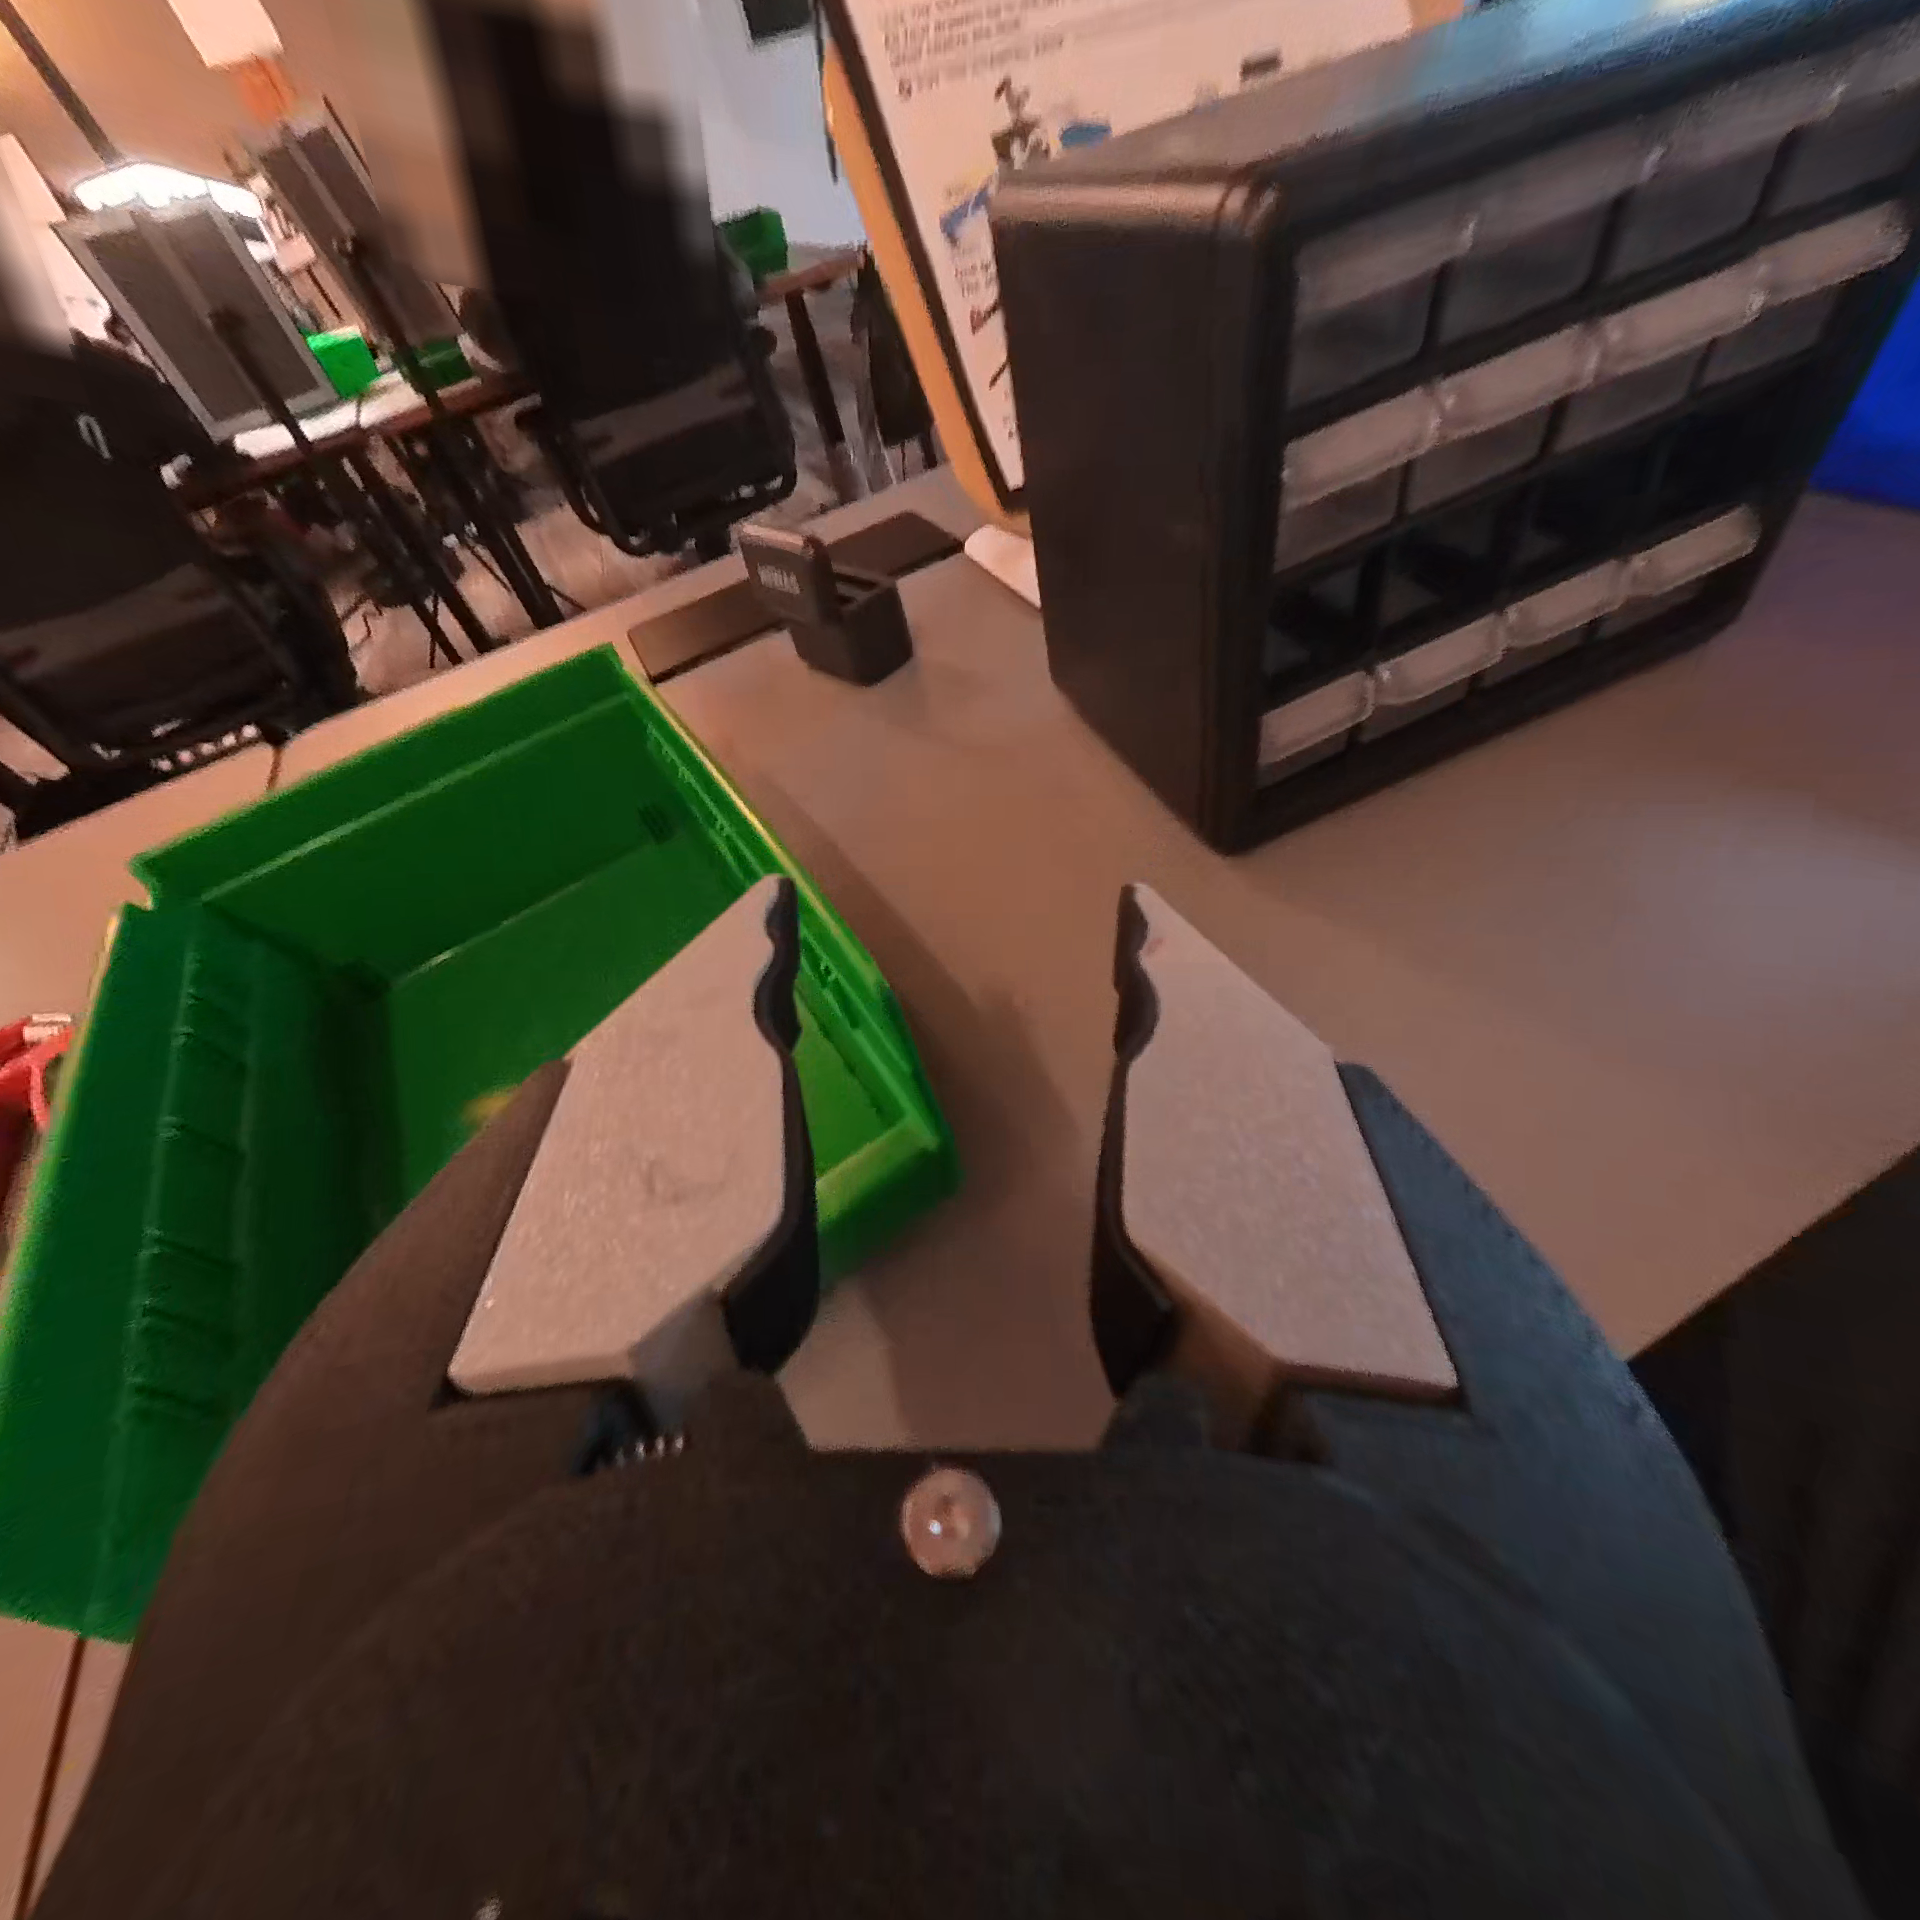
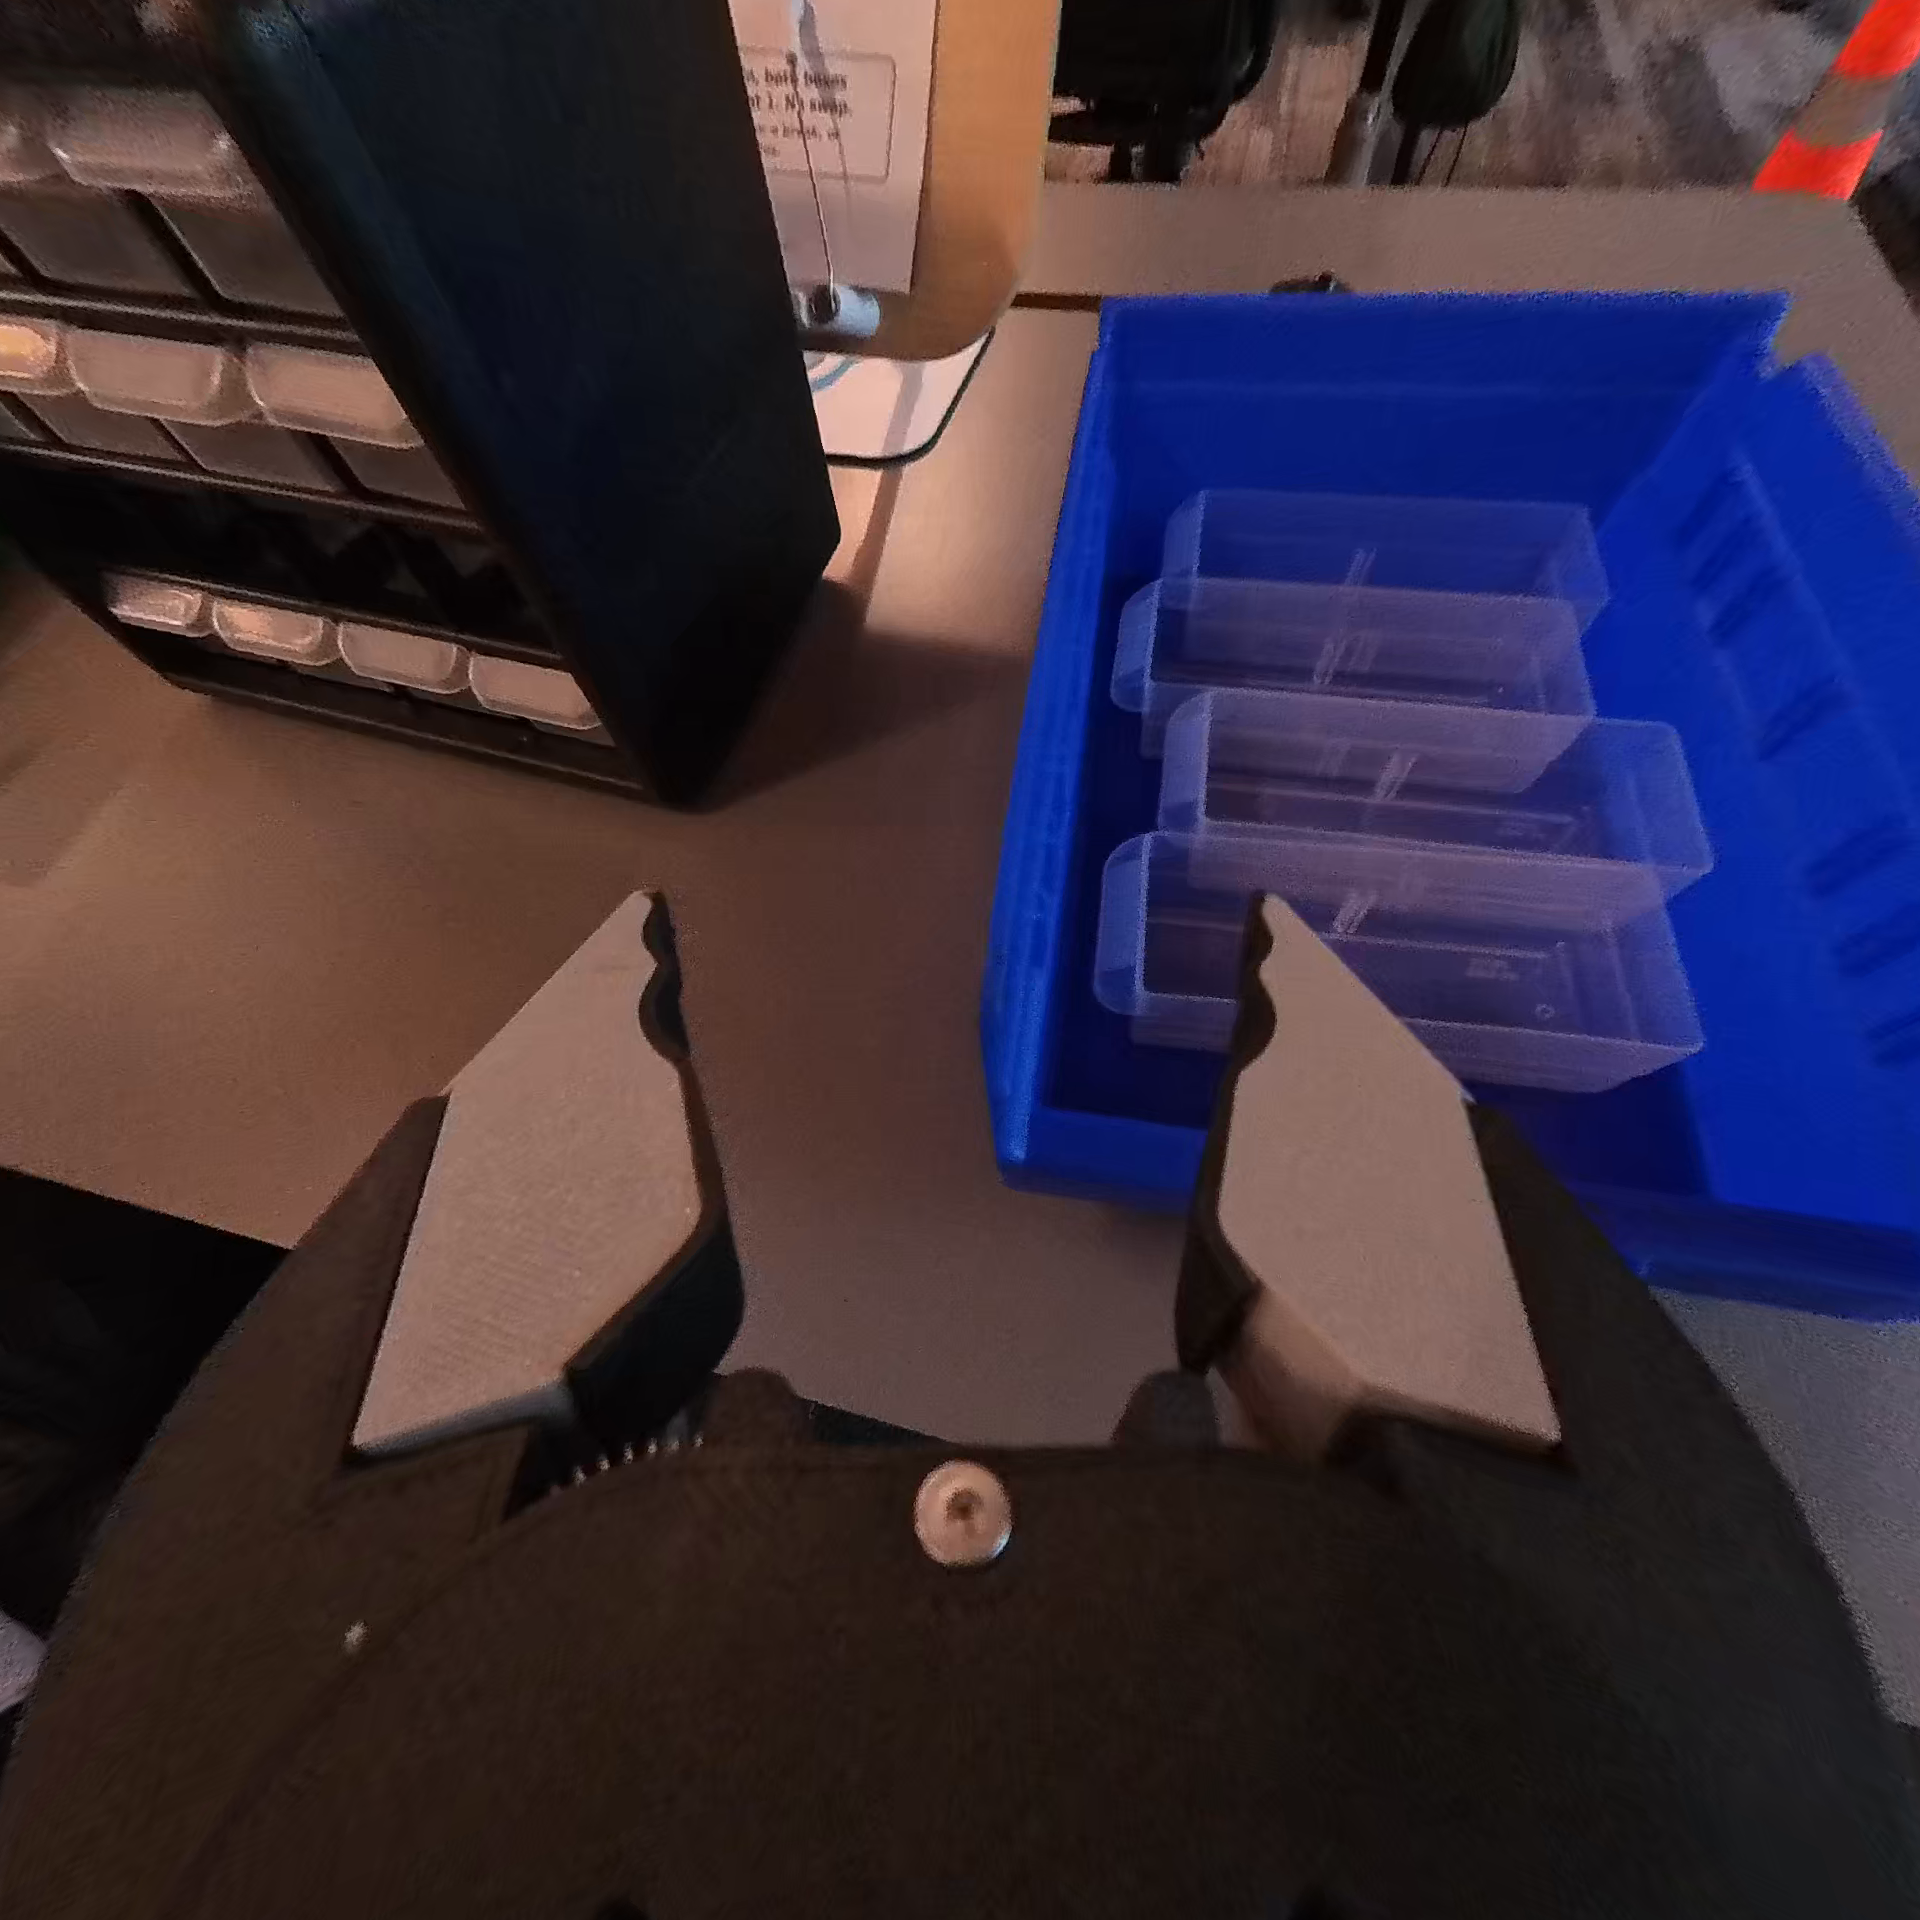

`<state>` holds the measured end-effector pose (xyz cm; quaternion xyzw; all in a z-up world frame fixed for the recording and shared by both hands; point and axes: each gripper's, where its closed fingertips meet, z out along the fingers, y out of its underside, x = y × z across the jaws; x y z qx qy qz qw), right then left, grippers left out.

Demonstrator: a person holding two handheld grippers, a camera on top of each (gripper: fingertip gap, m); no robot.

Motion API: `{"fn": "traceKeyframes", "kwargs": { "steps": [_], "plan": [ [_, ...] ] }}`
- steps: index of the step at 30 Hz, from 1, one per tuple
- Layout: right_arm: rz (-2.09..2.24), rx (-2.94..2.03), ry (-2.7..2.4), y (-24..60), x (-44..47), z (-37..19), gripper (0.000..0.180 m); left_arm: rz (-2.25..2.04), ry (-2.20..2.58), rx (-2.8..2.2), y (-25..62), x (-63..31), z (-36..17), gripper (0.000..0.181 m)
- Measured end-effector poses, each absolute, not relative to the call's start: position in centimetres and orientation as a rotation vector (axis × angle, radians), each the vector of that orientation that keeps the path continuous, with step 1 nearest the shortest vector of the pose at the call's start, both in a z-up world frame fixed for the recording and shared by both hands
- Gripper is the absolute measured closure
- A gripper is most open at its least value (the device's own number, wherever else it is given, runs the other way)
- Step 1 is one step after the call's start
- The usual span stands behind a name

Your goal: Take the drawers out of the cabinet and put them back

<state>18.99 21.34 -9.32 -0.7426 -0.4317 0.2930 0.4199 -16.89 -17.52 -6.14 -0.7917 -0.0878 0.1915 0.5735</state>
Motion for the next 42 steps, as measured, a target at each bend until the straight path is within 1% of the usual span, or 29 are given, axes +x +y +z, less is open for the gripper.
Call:
{"fn": "traceKeyframes", "kwargs": {
  "steps": [3, 6, 8, 11, 12, 14, 17, 19, 23, 24, 25, 26, 28, 29, 30, 31, 32, 33, 36, 39, 41, 42],
  "plan": [
    [0.684, -1.840, -1.060, 21.8, 18.9, -9.3, 0.073, 0.420, -0.229, -1.893, -17.4, -17.7, -6.9, 0.125],
    [0.616, -1.805, -1.066, 22.2, 19.9, -8.9, 0.077, 0.436, -0.237, -1.894, -18.0, -18.4, -7.3, 0.125],
    [0.634, -1.801, -1.078, 21.9, 20.4, -8.7, 0.085, 0.443, -0.280, -1.902, -18.8, -19.4, -8.1, 0.125],
    [0.670, -1.760, -1.097, 21.4, 20.8, -8.1, 0.108, 0.412, -0.362, -1.911, -20.0, -20.8, -9.4, 0.125],
    [0.668, -1.748, -1.099, 21.4, 20.9, -8.0, 0.109, 0.416, -0.383, -1.913, -20.3, -21.1, -9.7, 0.124],
    [0.642, -1.744, -1.088, 21.6, 21.0, -8.0, 0.107, 0.442, -0.397, -1.910, -20.4, -21.6, -10.0, 0.121],
    [0.617, -1.745, -1.083, 21.7, 20.3, -8.5, 0.092, 0.484, -0.398, -1.912, -19.2, -21.9, -10.3, 0.109],
    [0.619, -1.749, -1.096, 21.5, 19.5, -9.1, 0.089, 0.484, -0.409, -1.930, -17.9, -22.2, -10.9, 0.108],
    [0.622, -1.798, -1.116, 21.9, 17.7, -11.2, 0.084, 0.448, -0.376, -1.906, -14.5, -21.9, -12.0, 0.126],
    [0.631, -1.817, -1.138, 21.8, 17.1, -12.0, 0.084, 0.481, -0.375, -1.882, -14.0, -22.2, -12.1, 0.135],
    [0.617, -1.832, -1.165, 21.8, 16.5, -12.8, 0.084, 0.527, -0.378, -1.877, -13.9, -22.7, -12.5, 0.149],
    [0.573, -1.842, -1.185, 22.2, 16.2, -13.5, 0.085, 0.581, -0.385, -1.886, -13.9, -23.3, -13.1, 0.157],
    [0.484, -1.863, -1.250, 22.5, 15.6, -15.1, 0.094, 0.618, -0.371, -1.893, -13.9, -23.6, -13.5, 0.155],
    [0.442, -1.878, -1.283, 22.7, 15.4, -16.0, 0.103, 0.631, -0.381, -1.902, -14.1, -23.7, -13.5, 0.157],
    [0.376, -1.883, -1.289, 23.2, 15.4, -16.4, 0.102, 0.650, -0.392, -1.912, -14.5, -24.0, -13.5, 0.160],
    [0.296, -1.878, -1.283, 23.9, 15.7, -16.5, 0.110, 0.657, -0.413, -1.919, -15.0, -24.3, -13.5, 0.165],
    [0.204, -1.876, -1.270, 24.5, 16.3, -16.4, 0.137, 0.641, -0.434, -1.919, -15.7, -24.5, -13.4, 0.171],
    [0.154, -1.888, -1.271, 24.7, 16.9, -16.4, 0.172, 0.612, -0.454, -1.913, -16.4, -24.6, -13.3, 0.176],
    [0.217, -1.921, -1.300, 23.4, 17.6, -16.5, 0.177, 0.554, -0.439, -1.929, -18.1, -24.3, -13.3, 0.178],
    [0.227, -1.906, -1.296, 23.0, 18.3, -16.3, 0.170, 0.581, -0.392, -1.957, -18.7, -23.8, -13.3, 0.176],
    [0.222, -1.916, -1.298, 23.2, 18.2, -16.5, 0.164, 0.653, -0.333, -1.977, -18.2, -23.8, -13.1, 0.155],
    [0.218, -1.933, -1.308, 23.4, 18.1, -16.8, 0.161, 0.693, -0.309, -1.994, -17.9, -24.0, -13.3, 0.154]
  ]
}}
